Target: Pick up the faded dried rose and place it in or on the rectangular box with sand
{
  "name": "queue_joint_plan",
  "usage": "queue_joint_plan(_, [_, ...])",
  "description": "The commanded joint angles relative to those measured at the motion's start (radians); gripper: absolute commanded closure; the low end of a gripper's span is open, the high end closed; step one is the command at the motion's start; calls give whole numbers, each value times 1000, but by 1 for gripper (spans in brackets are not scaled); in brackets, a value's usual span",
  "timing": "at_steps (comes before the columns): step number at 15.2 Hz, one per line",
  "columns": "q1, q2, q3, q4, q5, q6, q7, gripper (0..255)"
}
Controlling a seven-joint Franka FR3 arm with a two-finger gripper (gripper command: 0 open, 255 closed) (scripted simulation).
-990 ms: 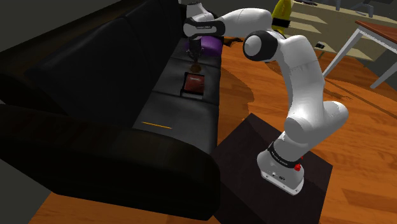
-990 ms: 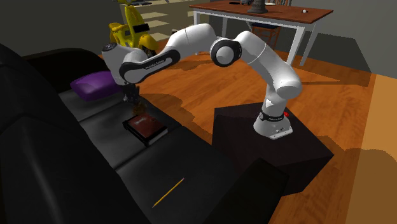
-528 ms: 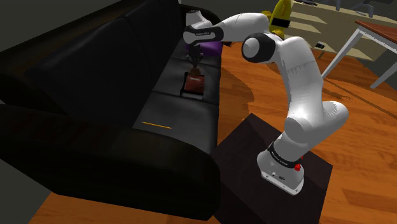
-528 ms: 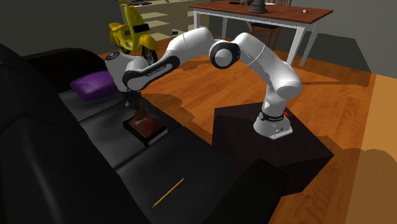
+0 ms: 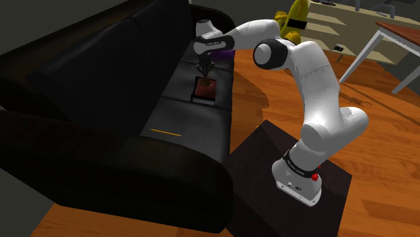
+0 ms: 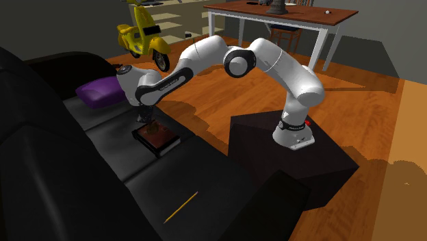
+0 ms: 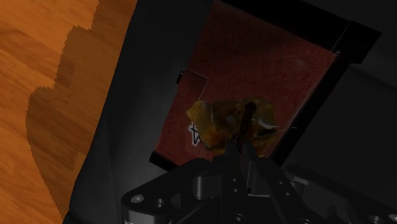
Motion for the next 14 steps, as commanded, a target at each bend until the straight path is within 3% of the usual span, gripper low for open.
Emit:
queue_joint_plan(1, [0,14,-2,3,-2,12,2,255])
queue_joint_plan(8, [0,14,-2,3,-2,12,2,255])
queue_joint_plan(9, [1,15,-2,6,-2,10,1,0])
queue_joint_plan(14, [0,14,-2,3,-2,12,2,0])
